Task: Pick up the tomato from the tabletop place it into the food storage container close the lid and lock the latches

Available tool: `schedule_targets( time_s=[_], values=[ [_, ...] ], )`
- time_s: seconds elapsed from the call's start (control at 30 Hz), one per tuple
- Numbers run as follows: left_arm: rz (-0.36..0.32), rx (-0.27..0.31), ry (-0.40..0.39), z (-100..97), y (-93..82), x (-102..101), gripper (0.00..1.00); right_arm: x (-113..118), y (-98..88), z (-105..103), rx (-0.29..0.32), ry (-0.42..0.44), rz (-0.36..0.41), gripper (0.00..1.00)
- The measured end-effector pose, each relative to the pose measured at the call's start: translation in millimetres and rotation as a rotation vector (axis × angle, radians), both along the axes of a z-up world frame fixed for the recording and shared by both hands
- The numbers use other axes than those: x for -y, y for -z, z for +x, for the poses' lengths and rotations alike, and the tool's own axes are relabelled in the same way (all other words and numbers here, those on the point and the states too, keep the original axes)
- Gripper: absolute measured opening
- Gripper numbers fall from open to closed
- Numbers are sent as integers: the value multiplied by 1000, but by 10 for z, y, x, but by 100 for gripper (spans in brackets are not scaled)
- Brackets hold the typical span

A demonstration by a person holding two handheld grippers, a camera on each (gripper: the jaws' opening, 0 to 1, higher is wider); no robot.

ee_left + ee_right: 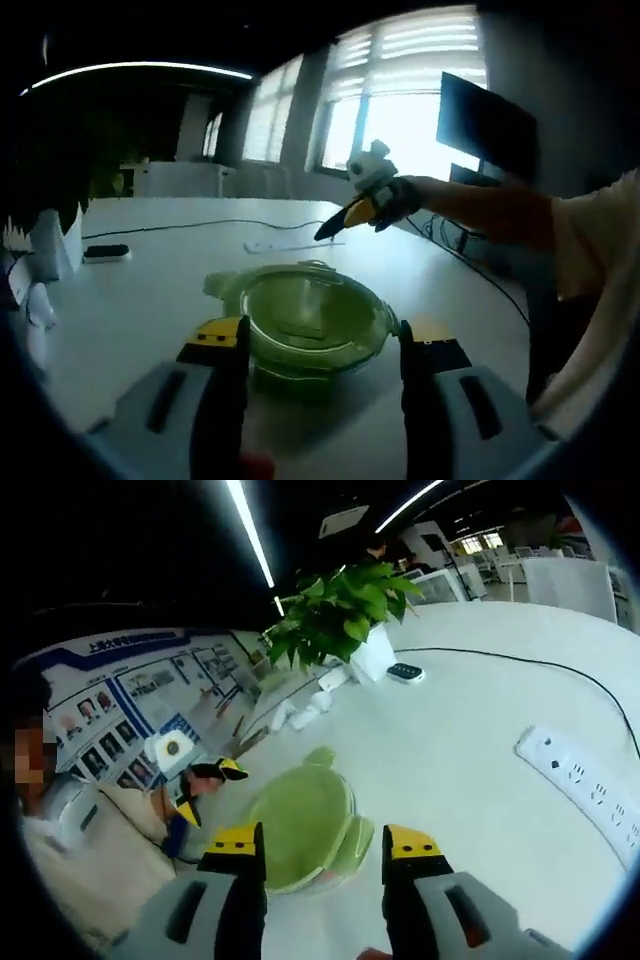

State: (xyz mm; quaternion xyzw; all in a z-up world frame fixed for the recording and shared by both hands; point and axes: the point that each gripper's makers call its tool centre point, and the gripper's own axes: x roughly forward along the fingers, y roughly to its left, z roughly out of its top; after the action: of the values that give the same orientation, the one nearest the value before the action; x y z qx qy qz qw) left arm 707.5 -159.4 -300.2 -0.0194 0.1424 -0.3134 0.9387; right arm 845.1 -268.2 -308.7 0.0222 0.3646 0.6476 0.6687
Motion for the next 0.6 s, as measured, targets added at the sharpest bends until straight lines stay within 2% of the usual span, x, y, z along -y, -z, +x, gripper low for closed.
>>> schedule_targets(
  time_s=[0.1, 0.13, 0.37, 0.6],
  values=[
    [69, -35, 5, 68, 25, 31, 59, 45, -26, -8, 12, -10, -10, 40],
    [89, -29, 5, 103, 19, 38, 59, 58, -34, -3, 14, -10, -11, 40],
    [136, -72, 13, 237, 78, 46, 59, 98, -74, -86, 30, -22, -15, 38],
    [203, -102, 55, 300, 135, 200, 59, 82, -85, -163, 46, -35, -19, 38]
  ],
)
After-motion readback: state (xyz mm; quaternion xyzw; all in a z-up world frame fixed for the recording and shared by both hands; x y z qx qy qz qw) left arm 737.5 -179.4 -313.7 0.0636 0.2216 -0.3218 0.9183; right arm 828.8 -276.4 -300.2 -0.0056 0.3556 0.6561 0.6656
